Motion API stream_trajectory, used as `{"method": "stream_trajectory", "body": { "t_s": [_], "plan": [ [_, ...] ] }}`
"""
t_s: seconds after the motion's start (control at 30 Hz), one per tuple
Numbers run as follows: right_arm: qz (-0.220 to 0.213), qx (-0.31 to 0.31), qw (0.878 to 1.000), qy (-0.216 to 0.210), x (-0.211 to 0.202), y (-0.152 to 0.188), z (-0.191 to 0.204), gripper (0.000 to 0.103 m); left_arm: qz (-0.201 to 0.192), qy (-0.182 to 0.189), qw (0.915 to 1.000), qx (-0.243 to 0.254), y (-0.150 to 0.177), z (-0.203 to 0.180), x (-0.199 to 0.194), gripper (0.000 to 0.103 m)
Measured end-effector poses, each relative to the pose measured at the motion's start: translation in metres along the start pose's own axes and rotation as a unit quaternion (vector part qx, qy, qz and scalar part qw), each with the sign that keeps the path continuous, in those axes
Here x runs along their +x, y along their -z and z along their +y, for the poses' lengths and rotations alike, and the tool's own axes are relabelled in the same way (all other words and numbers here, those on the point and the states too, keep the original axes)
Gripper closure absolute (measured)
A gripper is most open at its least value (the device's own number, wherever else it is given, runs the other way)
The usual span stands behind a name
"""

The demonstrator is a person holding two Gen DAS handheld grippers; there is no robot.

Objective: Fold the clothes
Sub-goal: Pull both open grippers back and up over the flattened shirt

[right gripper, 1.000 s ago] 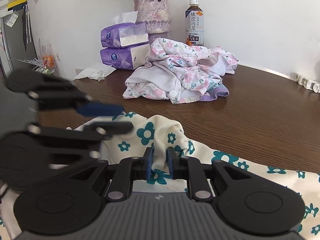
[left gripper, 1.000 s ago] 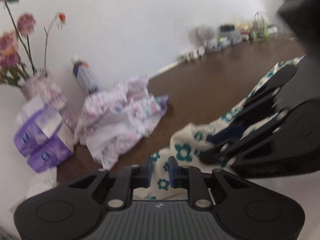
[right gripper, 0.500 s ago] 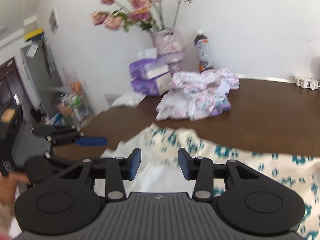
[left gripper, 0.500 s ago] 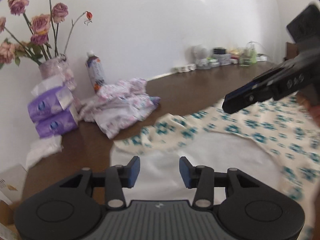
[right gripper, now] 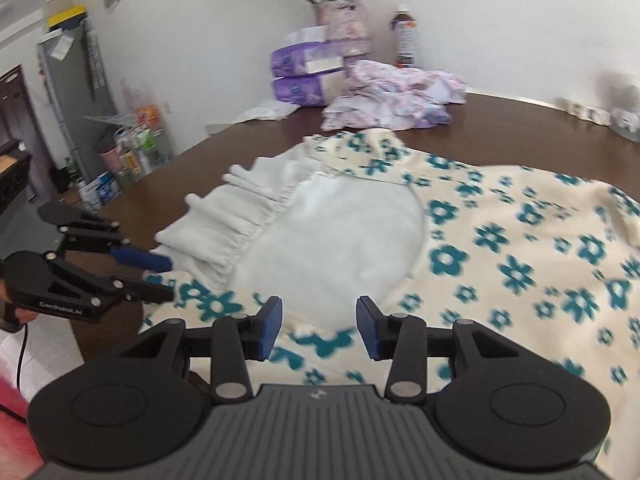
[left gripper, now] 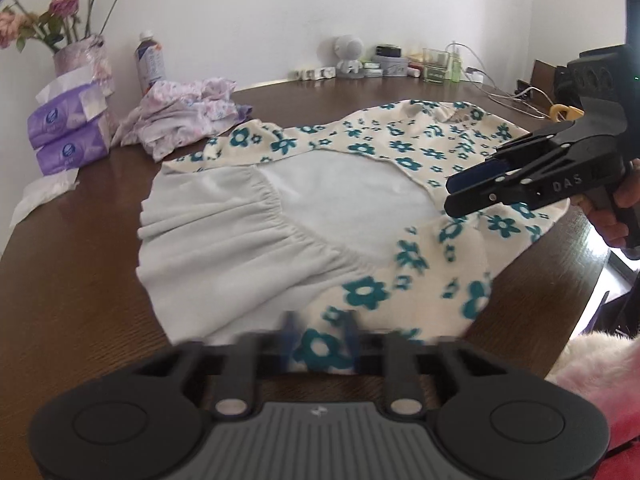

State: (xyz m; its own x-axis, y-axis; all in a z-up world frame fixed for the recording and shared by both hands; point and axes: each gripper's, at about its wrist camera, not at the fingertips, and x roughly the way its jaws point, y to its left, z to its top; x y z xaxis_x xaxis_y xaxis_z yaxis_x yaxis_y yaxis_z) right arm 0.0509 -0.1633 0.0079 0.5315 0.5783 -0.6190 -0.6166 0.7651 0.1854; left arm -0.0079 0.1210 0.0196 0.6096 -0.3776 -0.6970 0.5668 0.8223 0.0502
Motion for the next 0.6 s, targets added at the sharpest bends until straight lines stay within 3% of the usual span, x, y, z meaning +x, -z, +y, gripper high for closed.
{"method": "stream_trajectory", "body": {
  "t_s": [0.13, 0.4, 0.53, 0.6],
  "plan": [
    [-0.003, 0.032, 0.999, 0.03, -0.015, 0.016, -0.016, 0.062, -0.007, -0.061, 0.9976, 0.031, -0.002, -0.008, 0.003, 0.1],
    [-0.008, 0.023, 0.996, 0.082, -0.029, 0.041, -0.019, 0.062, -0.026, -0.087, 0.9943, -0.055, 0.0, 0.008, 0.002, 0.1],
    [-0.015, 0.006, 0.996, 0.093, -0.028, 0.045, -0.012, 0.054, -0.03, -0.096, 0.9911, -0.087, 0.002, 0.012, 0.001, 0.099],
    [-0.017, -0.003, 0.995, 0.098, -0.027, 0.046, -0.008, 0.053, -0.03, -0.104, 0.9897, -0.093, 0.002, 0.011, 0.001, 0.09]
  ]
}}
